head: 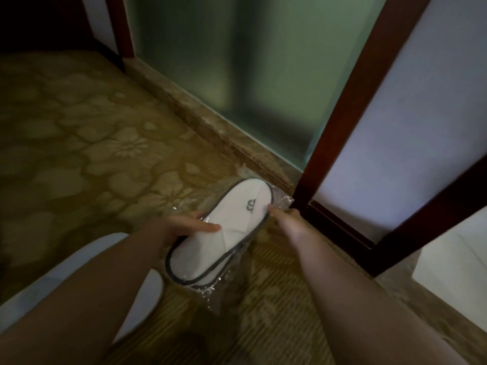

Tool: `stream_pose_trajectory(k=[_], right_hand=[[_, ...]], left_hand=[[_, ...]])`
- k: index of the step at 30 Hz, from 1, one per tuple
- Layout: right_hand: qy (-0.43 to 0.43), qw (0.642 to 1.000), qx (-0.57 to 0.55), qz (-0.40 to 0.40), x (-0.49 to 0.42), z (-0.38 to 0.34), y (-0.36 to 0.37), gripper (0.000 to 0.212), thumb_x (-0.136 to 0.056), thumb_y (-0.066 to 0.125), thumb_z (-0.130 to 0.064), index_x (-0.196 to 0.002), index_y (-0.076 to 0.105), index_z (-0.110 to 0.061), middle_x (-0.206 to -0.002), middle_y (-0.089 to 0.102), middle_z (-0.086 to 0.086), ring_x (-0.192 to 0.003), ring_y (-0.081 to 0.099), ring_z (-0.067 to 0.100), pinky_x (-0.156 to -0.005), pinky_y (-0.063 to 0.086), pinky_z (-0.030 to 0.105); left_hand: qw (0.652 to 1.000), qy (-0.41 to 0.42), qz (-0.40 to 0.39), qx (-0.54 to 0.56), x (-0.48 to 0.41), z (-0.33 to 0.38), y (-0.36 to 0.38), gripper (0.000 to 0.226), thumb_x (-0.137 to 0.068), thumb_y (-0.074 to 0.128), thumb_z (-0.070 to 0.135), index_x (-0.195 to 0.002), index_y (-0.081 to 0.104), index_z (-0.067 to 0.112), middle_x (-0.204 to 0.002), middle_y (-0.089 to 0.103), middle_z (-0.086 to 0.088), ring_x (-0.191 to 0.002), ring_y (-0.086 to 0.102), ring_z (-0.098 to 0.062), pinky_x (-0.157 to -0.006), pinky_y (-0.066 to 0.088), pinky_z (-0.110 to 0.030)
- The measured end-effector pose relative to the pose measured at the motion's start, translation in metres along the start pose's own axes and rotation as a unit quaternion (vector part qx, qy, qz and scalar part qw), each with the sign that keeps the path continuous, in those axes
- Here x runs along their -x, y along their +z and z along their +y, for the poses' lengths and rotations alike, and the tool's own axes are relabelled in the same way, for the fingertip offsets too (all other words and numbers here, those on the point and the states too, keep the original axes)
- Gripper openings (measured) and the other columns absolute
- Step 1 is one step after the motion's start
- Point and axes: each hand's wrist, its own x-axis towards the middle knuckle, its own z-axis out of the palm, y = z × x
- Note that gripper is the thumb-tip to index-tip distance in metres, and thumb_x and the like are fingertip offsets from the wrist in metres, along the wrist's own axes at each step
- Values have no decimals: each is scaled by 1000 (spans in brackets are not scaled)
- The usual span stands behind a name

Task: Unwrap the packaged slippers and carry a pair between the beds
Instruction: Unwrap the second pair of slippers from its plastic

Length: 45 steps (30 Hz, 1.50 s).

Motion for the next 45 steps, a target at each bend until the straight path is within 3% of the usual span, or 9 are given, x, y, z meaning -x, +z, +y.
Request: stream_pose_trajectory(k=[4, 9, 12, 15, 17, 23, 29, 33, 45], right_hand=[[-43, 997, -41, -56, 21, -24, 30, 60, -80, 72, -23, -132, 41, -19, -119, 61, 12, -97, 66, 29, -72, 58, 38], [-75, 984, -64, -151, 50, -46, 64, 70, -82, 70, -13, -142, 36, -24, -116, 63, 12, -83, 68, 21, -57, 56, 30], [-66, 978, -48, -191, 59, -52, 78, 66, -80, 72, -14, -138, 42, -18, -106, 67, 11, -81, 69, 22, -60, 55, 29], [-50, 965, -20, -257, 74, -56, 89, 50, -82, 69, -9, -128, 49, -8, -103, 68, 13, -88, 69, 24, -68, 59, 32], [-61, 959, 8, -277, 81, -57, 96, 49, -82, 69, -7, -127, 50, -5, -100, 69, 13, -84, 69, 22, -61, 59, 28], [-116, 951, 122, -260, 98, -69, 93, 46, -81, 71, -12, -121, 49, -3, -108, 67, 12, -91, 69, 21, -80, 60, 30], [-206, 944, 173, -191, 96, -70, 90, 94, -72, 79, -30, -147, 21, -34, -132, 55, 7, -102, 68, 22, -92, 55, 41], [-280, 932, 194, -124, 96, -71, 88, 105, -73, 78, -33, -149, 7, -40, -153, 34, 4, -137, 38, 31, -111, 32, 55], [-516, 766, 384, -14, 98, -70, 88, 27, -88, 62, -20, -115, 63, -19, -127, 54, -1, -119, 52, 18, -97, 45, 33]], left_hand=[[1000, -7, 13, 1, 35, 2, -20, 36, -88, 63, 16, -123, 58, 17, -93, 76, 0, -82, 72, -17, -67, 58, -27], [994, -24, 102, 36, 76, 10, -39, 59, -85, 56, 53, -129, 55, 13, -114, 68, -10, -107, 63, -28, -103, 45, -42], [990, 4, 131, 51, 95, 8, -48, 58, -89, 54, 47, -135, 47, 12, -100, 61, 0, -98, 57, -20, -96, 41, -33], [985, 22, 144, 93, 107, 3, -59, 46, -86, 61, 42, -123, 55, 15, -115, 60, 1, -112, 55, -21, -99, 40, -33], [984, 22, 129, 117, 109, 0, -64, 36, -80, 66, 45, -104, 64, 18, -99, 73, 3, -99, 62, -18, -91, 47, -33], [976, 51, 188, 97, 110, 6, -59, 56, -79, 64, 54, -122, 55, 19, -115, 66, -9, -101, 64, -28, -94, 51, -40], [966, 85, 234, 72, 115, 14, -59, 58, -79, 61, 59, -119, 60, 18, -111, 66, -6, -102, 64, -27, -95, 50, -39], [961, 86, 254, 71, 116, 15, -63, 60, -81, 61, 56, -120, 62, 11, -116, 67, -10, -106, 64, -30, -101, 48, -43], [936, 46, 348, -8, 117, 7, -89, 70, -91, 51, 48, -139, 43, -2, -145, 46, -22, -132, 45, -35, -105, 37, -35]])
